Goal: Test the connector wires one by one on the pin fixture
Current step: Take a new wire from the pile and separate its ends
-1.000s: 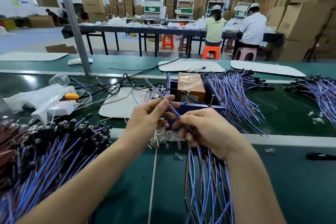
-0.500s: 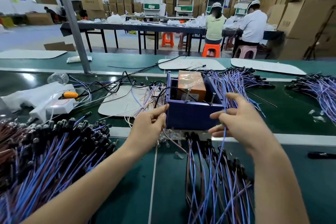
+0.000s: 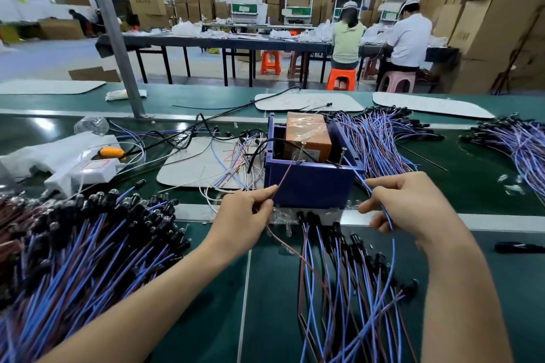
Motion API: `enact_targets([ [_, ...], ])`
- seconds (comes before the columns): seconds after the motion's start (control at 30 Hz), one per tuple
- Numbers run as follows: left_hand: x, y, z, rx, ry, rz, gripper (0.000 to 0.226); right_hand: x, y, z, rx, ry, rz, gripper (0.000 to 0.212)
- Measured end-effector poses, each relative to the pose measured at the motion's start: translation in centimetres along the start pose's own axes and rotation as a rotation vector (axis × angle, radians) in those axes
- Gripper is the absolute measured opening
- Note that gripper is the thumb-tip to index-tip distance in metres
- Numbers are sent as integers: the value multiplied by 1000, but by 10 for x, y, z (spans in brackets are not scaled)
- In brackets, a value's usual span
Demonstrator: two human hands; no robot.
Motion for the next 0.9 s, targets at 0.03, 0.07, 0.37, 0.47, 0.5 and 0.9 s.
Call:
enact_targets([
  [0.03,1,-1,0,6,1,3,33,-1,0,1,3,-8,-2,31],
  [0.07,2,-1,0,10,2,4,34,-2,-1,1,5,-14,-6,31],
  [0.37,7,-4,0,-16,-21,22,43,-3,-3,2,36,-24,-45,32],
  [0.47,9,-5,1,-27,-18,-7,43,-1,-3,0,43,-10,-55,28],
  [0.5,10,-6,1,-25,-19,-12,42,-1,-4,0,44,-6,-56,27],
  [0.9,8,-13,6,5,-32,-9,38,0,-7,1,72,8,-16,31],
])
Point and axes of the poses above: each hand's wrist, its own z-axis towards the middle knuckle, its own y-axis out of the back of the hand, x = y × z, the point moved 3 cm from there along z, towards the middle knuckle, and after that the axes turned 8 degrees about x, right-handed, at the moved point
